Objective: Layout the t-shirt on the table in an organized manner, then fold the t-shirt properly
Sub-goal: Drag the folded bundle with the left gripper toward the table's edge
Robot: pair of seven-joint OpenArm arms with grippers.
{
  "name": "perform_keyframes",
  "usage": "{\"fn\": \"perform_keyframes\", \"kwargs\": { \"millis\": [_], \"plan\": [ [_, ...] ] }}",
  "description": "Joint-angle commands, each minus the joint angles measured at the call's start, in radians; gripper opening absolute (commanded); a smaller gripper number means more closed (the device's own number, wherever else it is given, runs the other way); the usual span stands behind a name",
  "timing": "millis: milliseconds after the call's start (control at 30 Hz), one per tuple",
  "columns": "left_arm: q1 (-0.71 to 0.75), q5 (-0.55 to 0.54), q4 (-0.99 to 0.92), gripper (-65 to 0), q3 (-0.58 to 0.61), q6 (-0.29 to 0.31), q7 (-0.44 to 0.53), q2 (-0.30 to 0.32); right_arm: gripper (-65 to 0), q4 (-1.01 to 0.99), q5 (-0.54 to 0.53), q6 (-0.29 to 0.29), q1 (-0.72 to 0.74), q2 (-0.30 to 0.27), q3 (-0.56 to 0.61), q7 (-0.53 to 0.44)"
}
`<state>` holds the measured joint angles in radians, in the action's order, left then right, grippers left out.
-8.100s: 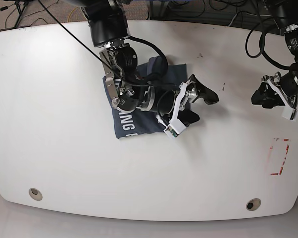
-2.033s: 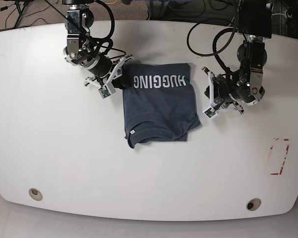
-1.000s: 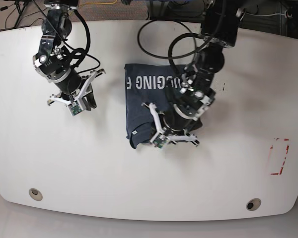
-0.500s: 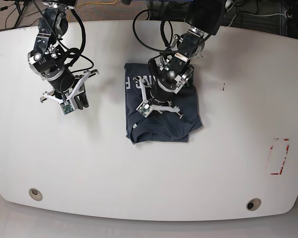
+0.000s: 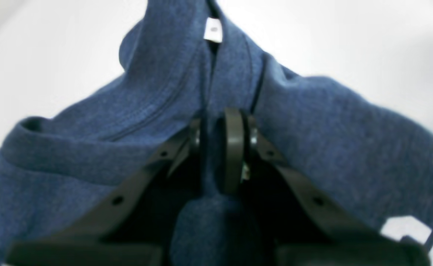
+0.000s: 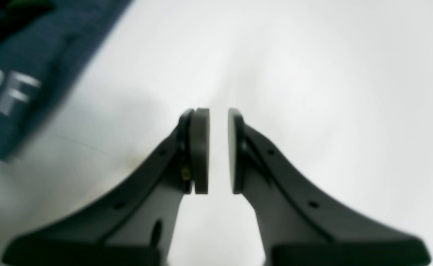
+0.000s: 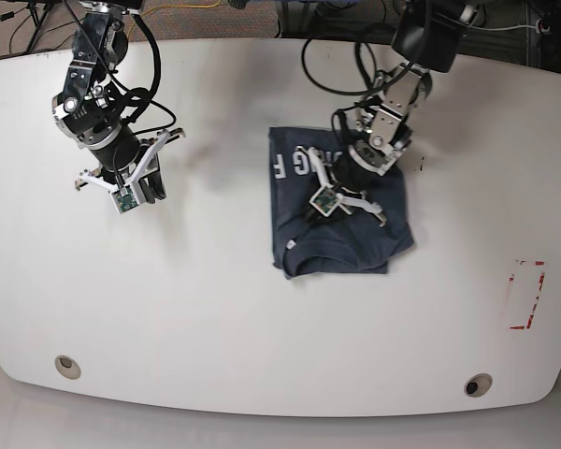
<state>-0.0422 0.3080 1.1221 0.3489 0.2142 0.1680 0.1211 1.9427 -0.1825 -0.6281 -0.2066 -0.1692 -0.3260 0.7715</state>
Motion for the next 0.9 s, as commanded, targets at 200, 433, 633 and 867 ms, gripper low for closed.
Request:
{"fn": "perform_keyframes", "kwargs": {
  "millis": [200,433,633,867],
  "plan": [
    [0.058,0.082,-0.06,-58.1,-0.138,0.152,-0.304,0.222,-56.9,0.019,-0.012,0.003,0.012,-0.008,0.001,-0.022],
    [0.066,0.082,-0.06,-58.2,-0.21,0.267,-0.301,0.348,-56.9,0.019,-0.012,0.003,0.012,-0.008,0.001,-0.022],
    [0.086,0.007,-0.061,-58.2,-0.271,0.31,-0.252,0.443,-56.9,0.019,-0.012,0.003,0.012,-0.008,0.001,-0.022],
    [0.081,-0.117,-0.061,-58.2,-0.302,0.342,-0.246,0.549,-56.9,0.019,-0.012,0.003,0.012,-0.008,0.001,-0.022]
  ]
}}
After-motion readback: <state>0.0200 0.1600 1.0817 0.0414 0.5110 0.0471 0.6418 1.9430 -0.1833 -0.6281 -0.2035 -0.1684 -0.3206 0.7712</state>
